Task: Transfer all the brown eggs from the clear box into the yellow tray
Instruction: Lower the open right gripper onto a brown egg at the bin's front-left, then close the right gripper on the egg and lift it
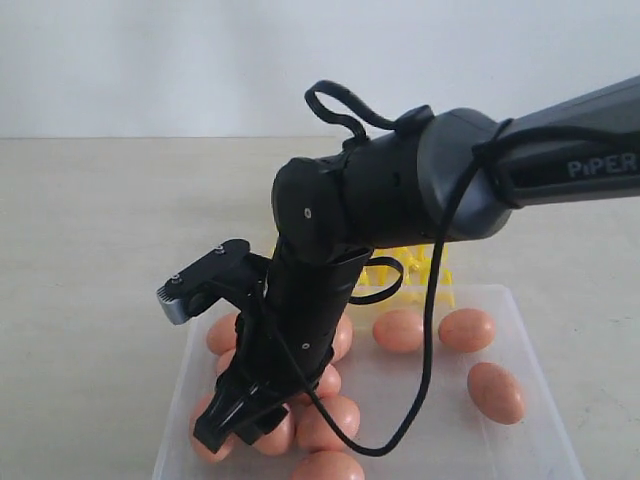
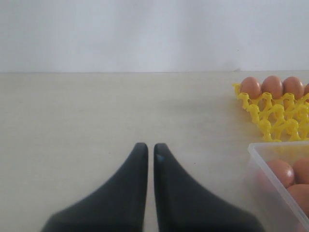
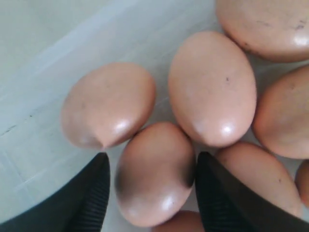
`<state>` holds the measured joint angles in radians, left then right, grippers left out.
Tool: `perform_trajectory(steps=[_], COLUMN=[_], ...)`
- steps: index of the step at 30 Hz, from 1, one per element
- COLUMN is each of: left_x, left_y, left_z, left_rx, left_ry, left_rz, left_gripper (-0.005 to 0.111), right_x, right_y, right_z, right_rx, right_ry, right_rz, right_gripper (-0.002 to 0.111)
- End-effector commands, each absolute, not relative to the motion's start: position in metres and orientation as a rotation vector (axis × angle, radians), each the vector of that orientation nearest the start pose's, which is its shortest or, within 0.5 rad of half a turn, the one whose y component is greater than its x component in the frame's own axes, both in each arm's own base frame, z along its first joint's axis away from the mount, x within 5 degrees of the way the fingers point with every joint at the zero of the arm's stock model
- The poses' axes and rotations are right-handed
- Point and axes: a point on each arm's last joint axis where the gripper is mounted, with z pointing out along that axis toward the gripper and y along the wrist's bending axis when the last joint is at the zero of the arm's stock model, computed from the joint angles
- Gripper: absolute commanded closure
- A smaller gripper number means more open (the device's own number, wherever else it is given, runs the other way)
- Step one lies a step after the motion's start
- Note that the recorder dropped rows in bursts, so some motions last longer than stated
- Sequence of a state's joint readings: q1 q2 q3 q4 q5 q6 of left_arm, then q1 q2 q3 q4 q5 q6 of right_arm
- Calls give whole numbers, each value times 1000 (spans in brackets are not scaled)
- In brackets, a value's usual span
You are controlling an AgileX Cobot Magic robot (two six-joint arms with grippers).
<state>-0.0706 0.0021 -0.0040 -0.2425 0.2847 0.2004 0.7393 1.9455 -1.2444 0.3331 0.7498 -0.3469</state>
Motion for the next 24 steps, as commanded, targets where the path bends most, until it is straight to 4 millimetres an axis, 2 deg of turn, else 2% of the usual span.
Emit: perform_trajectory(steps=[1, 10, 13, 16, 17, 21, 24], left_x=[54, 54, 54, 54, 54, 54, 54], left_y=[-10, -10, -10, -10, -10, -10, -10], left_z=[188, 188, 188, 188, 188, 188, 188], left_rx=[92, 92, 92, 92, 92, 92, 92], left_ry=[1758, 1758, 1758, 1758, 1758, 1758, 1758], left_rz=[-140, -140, -140, -140, -140, -140, -140], left_gripper=[103, 103, 103, 103, 103, 103, 103], right_x=[268, 270, 269, 267, 267, 265, 262], right_y=[272, 272, 272, 271, 271, 269, 267], right_z=[150, 135, 136, 136, 136, 140, 156], right_rx=[-1228, -1225, -1231, -1251, -1251, -1260, -1200], right_ry=[2700, 2732, 2739, 2748, 2752, 2766, 2788], right_rz=[411, 384, 384, 383, 383, 386, 404], right_gripper=[61, 62, 75, 104, 108, 108, 108])
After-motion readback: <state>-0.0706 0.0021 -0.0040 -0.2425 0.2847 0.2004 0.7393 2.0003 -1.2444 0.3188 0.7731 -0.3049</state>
